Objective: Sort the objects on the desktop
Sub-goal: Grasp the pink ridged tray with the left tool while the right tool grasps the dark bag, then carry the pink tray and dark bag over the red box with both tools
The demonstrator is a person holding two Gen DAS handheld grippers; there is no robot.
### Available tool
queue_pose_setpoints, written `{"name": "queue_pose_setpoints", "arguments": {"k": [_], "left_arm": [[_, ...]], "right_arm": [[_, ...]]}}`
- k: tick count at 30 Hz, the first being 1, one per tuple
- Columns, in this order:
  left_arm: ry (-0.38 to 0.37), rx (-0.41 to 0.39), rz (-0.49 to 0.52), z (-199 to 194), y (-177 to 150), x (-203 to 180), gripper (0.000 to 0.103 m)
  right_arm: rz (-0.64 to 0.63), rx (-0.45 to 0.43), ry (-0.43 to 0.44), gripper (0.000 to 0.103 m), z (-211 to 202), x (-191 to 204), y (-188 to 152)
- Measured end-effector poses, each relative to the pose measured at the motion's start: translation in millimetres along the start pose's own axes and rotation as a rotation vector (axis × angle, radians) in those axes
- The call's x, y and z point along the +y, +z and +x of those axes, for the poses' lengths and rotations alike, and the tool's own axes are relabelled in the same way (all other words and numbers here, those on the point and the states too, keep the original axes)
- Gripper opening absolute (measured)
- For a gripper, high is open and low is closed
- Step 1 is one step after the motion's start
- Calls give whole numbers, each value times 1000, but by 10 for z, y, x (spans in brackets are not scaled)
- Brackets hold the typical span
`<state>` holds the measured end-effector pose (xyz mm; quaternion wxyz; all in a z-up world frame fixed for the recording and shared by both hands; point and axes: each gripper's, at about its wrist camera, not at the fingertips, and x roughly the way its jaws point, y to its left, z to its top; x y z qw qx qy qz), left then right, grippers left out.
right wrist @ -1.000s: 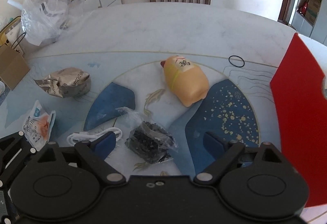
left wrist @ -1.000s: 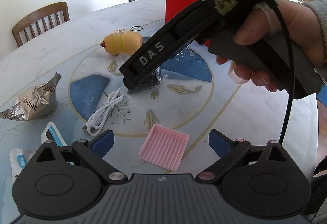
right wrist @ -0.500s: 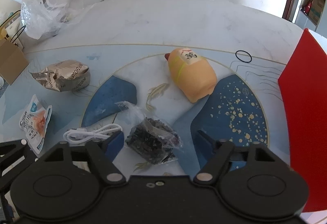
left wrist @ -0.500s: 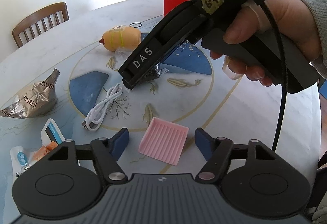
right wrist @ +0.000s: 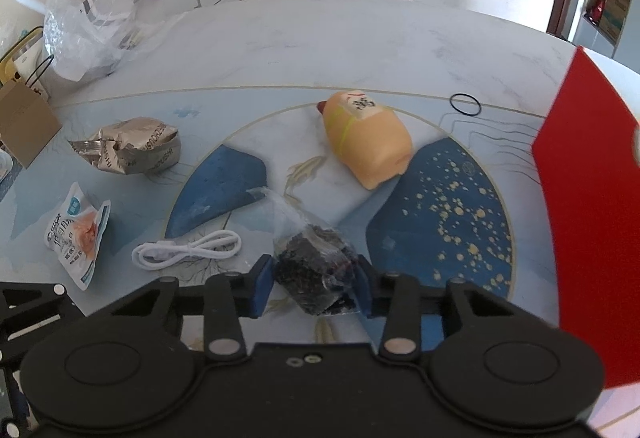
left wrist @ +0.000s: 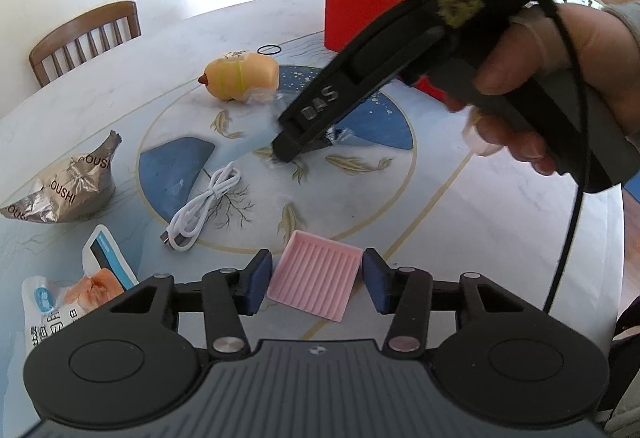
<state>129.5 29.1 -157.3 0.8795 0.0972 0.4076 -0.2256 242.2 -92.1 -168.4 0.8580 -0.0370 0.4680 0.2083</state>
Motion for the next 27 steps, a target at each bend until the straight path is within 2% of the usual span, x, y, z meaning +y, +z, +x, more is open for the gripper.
{"name": "queue_pose_setpoints", "arguments": {"k": [13, 27], "left_arm": [[4, -6, -140, -57, 7, 116, 48], [12, -79, -217, -379, 226, 57, 48]], "right_arm": [[46, -26, 20, 40, -454, -164, -165], [109, -69, 39, 40, -1059, -407, -197]]}}
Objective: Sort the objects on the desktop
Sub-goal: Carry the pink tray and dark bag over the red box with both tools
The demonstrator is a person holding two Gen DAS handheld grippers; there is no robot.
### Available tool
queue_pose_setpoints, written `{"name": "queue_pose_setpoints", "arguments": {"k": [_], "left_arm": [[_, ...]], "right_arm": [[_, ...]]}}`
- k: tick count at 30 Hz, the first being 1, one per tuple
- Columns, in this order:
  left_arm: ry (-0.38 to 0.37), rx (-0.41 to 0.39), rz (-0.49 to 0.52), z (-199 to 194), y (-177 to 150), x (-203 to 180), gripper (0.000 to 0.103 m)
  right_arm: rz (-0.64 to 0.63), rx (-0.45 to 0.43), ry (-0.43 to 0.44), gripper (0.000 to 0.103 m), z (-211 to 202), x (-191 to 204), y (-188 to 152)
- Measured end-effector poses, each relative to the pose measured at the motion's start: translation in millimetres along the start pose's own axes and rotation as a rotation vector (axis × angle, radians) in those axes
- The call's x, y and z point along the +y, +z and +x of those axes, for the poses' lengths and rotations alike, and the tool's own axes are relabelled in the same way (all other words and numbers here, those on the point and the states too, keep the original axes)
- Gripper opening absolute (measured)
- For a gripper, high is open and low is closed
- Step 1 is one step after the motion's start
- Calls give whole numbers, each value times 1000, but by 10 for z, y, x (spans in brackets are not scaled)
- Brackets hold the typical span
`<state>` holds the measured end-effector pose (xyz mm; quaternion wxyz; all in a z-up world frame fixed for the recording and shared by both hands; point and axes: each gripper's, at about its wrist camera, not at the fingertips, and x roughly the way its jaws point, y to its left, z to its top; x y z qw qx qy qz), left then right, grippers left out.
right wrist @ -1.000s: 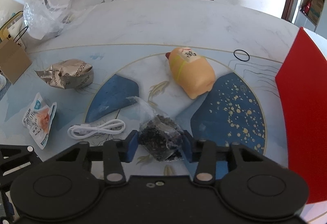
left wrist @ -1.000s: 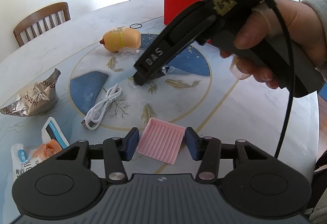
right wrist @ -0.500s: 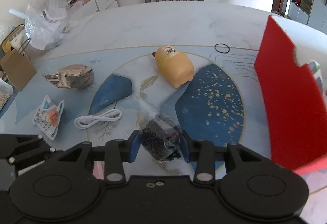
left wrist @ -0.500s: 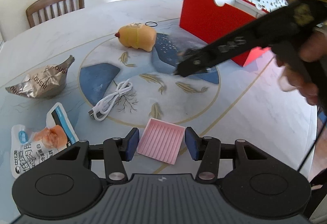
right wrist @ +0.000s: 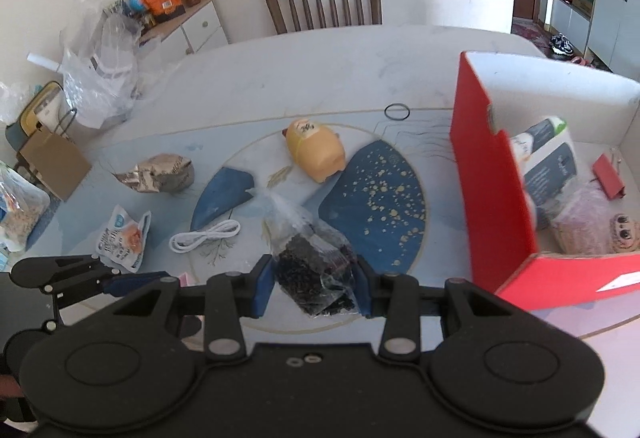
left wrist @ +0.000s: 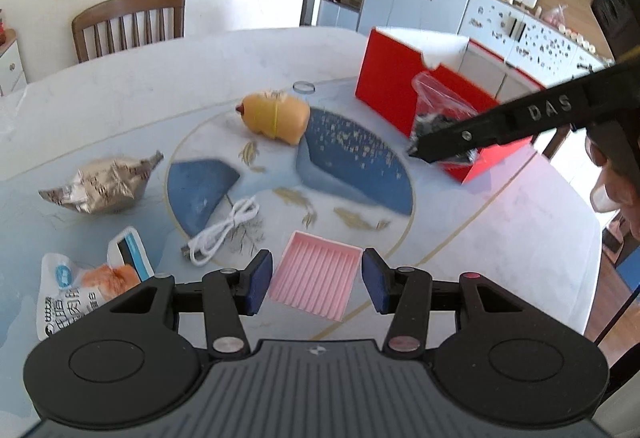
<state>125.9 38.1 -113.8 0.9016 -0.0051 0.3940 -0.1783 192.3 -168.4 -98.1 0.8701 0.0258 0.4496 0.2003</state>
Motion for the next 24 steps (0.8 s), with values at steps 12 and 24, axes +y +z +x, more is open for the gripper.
{"name": "queue_pose_setpoints", "arguments": {"k": [12, 24], "left_arm": [[18, -53, -13, -188, 177, -157, 48], [29, -113, 30, -313, 487, -422, 48]], "right_arm": [[30, -82, 10, 40, -398, -219, 107], [24, -148, 0, 40, -647, -513, 271]]}}
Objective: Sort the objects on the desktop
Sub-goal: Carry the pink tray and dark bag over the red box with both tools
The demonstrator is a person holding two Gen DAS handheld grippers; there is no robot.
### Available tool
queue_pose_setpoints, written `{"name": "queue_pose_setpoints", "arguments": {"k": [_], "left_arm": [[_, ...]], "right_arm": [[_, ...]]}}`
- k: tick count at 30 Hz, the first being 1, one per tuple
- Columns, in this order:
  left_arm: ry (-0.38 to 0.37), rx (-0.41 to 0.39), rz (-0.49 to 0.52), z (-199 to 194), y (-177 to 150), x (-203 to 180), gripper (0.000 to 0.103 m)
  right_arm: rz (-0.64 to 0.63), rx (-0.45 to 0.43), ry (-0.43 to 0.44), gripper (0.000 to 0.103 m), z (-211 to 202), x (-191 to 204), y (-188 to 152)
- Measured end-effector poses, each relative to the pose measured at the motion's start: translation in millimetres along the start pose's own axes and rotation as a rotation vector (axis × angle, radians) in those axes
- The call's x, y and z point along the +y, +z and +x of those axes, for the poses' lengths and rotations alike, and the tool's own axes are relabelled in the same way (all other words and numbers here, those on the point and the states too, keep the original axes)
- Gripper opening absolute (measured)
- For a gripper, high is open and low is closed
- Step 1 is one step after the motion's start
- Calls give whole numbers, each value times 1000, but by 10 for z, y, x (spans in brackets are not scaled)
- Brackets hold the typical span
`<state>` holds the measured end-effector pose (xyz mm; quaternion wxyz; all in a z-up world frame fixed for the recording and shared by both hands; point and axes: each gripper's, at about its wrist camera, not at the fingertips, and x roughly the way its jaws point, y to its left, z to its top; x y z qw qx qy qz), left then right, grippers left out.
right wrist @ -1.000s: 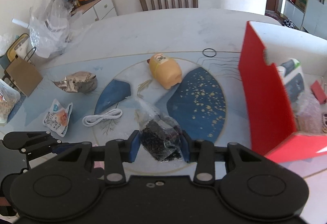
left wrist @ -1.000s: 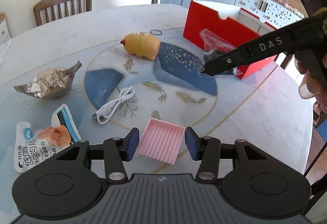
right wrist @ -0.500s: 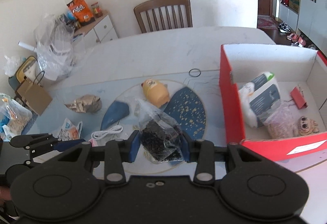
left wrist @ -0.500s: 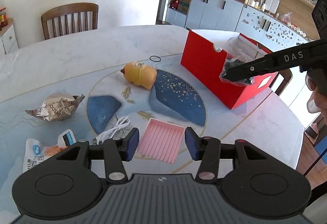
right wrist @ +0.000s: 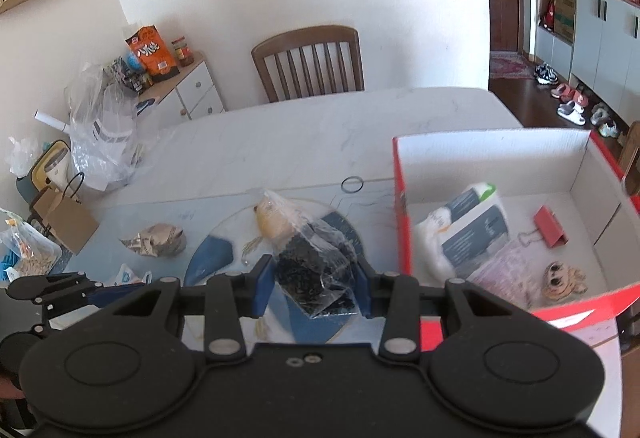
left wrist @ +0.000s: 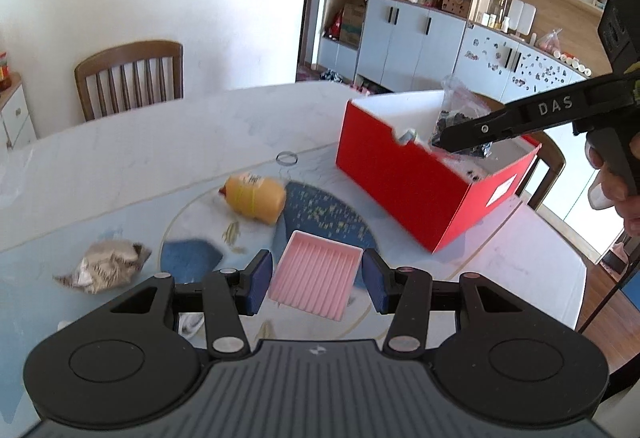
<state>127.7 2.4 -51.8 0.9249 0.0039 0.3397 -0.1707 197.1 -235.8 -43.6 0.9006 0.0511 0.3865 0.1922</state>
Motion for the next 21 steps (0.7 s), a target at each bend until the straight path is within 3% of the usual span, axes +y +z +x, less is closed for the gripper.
{"name": "queue_pose_setpoints", "arguments": {"k": [10, 21], "left_arm": [[-9, -49, 47, 78, 354, -362, 48], [-30, -79, 103, 417, 720, -942, 48]], "right_arm": [[19, -31, -12, 40, -103, -456, 125], [-4, -38, -23, 40, -191, -1001, 217]]}}
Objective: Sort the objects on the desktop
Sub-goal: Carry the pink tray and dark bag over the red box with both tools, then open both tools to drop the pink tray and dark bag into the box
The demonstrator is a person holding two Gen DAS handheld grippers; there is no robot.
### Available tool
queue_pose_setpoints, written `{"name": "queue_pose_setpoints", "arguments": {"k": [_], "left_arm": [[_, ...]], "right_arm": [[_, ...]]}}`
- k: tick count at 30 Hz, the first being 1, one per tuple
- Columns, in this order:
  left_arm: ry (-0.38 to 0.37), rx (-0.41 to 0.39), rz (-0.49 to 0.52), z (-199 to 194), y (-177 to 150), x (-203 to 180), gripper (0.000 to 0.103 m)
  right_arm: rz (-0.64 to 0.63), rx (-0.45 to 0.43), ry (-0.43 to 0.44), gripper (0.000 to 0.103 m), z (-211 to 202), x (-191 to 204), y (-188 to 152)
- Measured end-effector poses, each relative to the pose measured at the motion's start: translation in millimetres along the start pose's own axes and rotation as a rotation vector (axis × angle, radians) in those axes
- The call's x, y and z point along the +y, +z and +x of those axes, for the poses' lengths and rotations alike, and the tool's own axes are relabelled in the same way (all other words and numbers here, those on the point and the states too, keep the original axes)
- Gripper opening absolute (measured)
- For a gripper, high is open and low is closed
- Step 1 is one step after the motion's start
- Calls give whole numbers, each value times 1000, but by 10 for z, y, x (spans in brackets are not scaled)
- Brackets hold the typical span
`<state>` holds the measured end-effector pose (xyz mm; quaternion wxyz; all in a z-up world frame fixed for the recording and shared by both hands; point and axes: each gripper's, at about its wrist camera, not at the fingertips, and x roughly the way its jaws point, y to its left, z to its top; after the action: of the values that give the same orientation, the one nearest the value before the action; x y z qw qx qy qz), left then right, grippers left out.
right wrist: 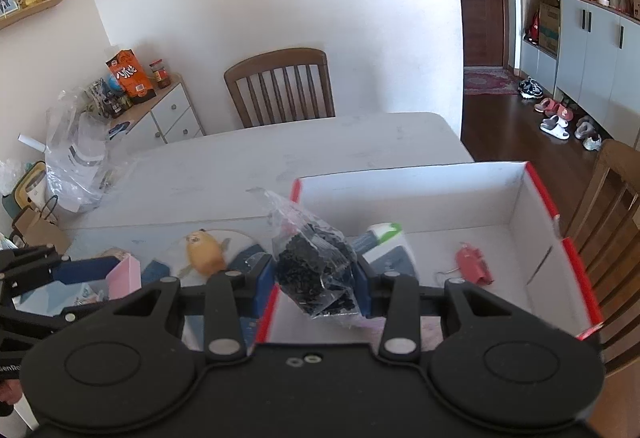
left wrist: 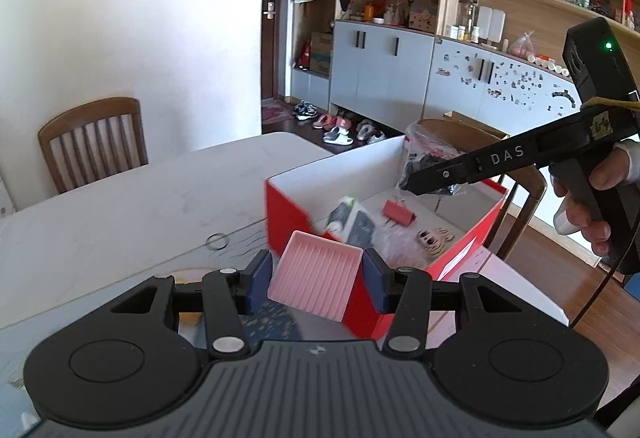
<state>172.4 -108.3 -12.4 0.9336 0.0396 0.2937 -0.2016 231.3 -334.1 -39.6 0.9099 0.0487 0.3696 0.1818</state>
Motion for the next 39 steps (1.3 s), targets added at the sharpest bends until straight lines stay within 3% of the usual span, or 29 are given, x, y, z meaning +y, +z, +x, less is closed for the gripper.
{"name": "queue_pose_setpoints", "arguments": {"k": [17, 39], "left_arm": [[-45, 79, 93, 800, 383, -664, 48], [-24, 251, 195, 1722, 500, -933, 48]], "right_arm": [[39, 40, -21, 40, 138, -807, -8], [-93, 168, -68, 40, 823, -1170, 56]]}}
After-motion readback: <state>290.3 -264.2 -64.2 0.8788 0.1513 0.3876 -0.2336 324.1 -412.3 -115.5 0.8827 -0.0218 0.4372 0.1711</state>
